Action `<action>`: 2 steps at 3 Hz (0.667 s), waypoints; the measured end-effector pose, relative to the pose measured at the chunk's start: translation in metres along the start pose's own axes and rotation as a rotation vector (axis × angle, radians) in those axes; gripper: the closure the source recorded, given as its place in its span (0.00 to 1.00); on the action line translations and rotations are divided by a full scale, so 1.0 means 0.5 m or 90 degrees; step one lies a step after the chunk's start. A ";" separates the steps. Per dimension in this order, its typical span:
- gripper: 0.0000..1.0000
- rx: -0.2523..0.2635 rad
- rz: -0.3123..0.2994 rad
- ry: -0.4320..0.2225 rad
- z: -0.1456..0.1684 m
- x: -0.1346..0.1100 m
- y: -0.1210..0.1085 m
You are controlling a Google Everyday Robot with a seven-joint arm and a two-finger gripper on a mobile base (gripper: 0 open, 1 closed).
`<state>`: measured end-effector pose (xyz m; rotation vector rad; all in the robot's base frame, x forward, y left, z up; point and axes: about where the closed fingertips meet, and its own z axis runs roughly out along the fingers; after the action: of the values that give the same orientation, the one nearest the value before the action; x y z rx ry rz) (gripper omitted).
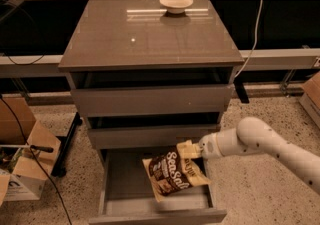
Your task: Pick brown chip bag from bottom drawer and place on counter
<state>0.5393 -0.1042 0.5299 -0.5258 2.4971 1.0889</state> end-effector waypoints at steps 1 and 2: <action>1.00 0.033 -0.144 0.008 -0.200 -0.113 0.101; 1.00 0.079 -0.213 0.000 -0.318 -0.208 0.153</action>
Offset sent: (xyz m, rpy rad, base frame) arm 0.0479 -0.0790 0.2919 -0.2610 -0.4040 0.1781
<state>0.5645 -0.1555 0.7265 -0.8671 2.3447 0.8004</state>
